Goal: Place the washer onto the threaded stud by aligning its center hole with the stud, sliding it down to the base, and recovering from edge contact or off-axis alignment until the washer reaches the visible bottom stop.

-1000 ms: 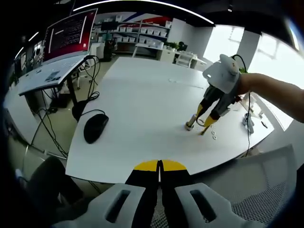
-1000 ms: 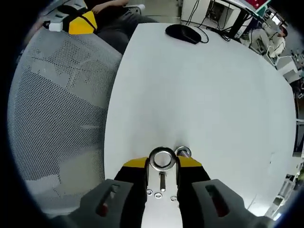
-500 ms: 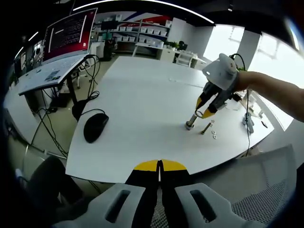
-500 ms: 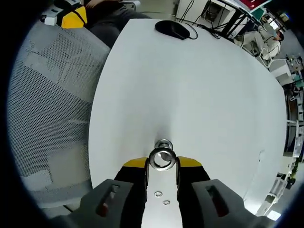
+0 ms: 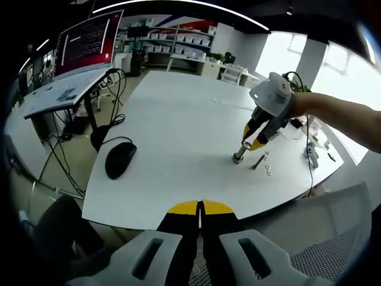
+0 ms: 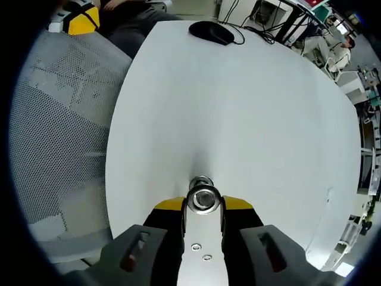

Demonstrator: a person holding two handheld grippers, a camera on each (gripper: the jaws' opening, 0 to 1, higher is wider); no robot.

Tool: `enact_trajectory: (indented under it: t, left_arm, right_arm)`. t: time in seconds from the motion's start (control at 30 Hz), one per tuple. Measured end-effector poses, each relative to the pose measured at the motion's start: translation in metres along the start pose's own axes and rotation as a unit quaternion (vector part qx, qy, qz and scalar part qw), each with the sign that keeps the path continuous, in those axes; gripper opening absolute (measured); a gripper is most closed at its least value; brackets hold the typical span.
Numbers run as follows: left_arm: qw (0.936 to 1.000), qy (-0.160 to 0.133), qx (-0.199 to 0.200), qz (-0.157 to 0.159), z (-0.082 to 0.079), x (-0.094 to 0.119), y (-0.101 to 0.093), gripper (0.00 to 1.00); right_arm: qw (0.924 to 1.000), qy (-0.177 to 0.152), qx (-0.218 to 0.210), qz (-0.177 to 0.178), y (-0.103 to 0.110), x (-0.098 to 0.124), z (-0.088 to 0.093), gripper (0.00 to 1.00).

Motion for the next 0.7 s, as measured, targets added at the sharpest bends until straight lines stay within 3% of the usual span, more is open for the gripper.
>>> enact_trajectory:
  t: [0.7]
  left_arm:
    - [1.0000,-0.001,0.002,-0.004,0.000,0.000,0.002,0.00]
  right_arm:
    - [0.9997,0.008,-0.015,-0.016,-0.001,-0.037,0.005,0.23]
Point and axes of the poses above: the point that each gripper's makers call its tool centre point, and the gripper's own axes: x roughly backward along the fingers, y roughly to its left, z roughly out of its underside, the point moved 4 cm from there along x, roughly backward along the fingers, and after that the axes turned 14 degrees about -x, right-handed, at the moved point
